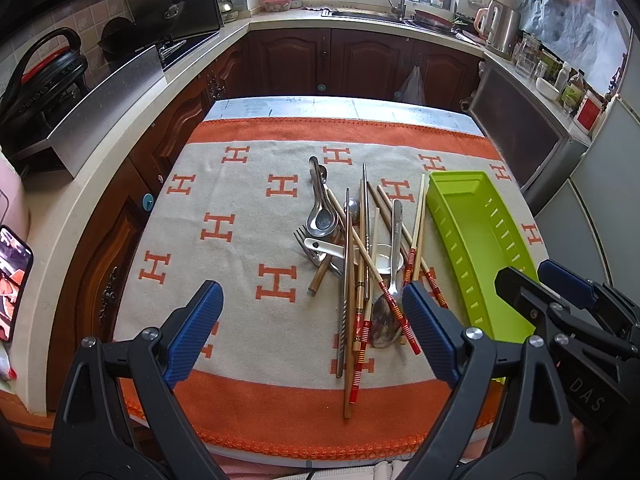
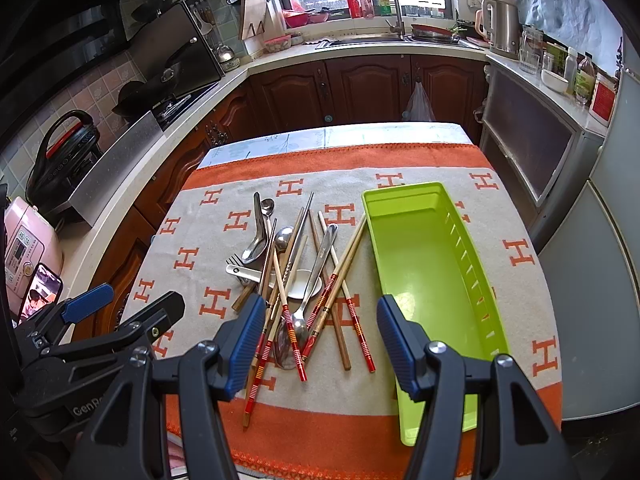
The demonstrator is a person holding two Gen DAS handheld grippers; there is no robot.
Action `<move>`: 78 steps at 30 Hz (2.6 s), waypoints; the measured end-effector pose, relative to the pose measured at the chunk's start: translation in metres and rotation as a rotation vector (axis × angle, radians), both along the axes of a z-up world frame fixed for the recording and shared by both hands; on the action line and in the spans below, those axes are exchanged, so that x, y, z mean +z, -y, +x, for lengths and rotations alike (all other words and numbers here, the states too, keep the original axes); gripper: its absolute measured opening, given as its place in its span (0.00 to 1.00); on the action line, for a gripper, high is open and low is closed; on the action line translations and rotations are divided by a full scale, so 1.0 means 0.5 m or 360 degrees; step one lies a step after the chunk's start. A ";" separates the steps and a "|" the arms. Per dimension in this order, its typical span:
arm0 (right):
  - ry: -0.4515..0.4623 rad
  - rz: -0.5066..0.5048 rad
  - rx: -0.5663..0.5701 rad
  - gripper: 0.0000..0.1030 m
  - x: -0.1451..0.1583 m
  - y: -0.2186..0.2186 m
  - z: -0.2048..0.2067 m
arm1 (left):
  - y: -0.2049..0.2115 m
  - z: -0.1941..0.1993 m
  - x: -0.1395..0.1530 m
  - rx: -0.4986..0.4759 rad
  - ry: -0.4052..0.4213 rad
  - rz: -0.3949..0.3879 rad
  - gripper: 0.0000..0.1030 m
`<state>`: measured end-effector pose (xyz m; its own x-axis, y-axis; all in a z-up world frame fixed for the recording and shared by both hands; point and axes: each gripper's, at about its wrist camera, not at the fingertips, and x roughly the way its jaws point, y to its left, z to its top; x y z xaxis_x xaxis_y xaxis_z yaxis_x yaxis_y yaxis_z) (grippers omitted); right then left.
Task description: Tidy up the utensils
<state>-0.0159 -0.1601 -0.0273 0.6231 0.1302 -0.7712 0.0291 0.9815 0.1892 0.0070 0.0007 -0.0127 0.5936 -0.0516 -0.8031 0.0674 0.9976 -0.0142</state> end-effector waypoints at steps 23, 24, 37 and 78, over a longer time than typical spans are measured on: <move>-0.0007 0.0002 0.0002 0.56 -0.001 0.000 0.003 | -0.002 -0.001 -0.003 -0.0001 -0.0006 0.0001 0.87; -0.0009 0.0005 0.0003 0.56 -0.002 0.000 0.003 | -0.001 -0.001 -0.002 -0.0001 -0.0005 0.0002 0.87; -0.0055 0.0033 0.0002 0.56 -0.003 0.008 0.023 | -0.026 0.006 -0.025 0.0036 -0.0028 0.0008 0.87; -0.0660 0.0120 0.0429 0.07 -0.244 -0.101 0.253 | -0.099 0.184 -0.254 -0.0103 -0.0500 -0.0402 0.46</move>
<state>0.1106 -0.1096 -0.1493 0.2026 0.3096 -0.9290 -0.1361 0.9484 0.2864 0.0988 0.0501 -0.1396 0.3102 -0.2994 -0.9023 0.0832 0.9540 -0.2879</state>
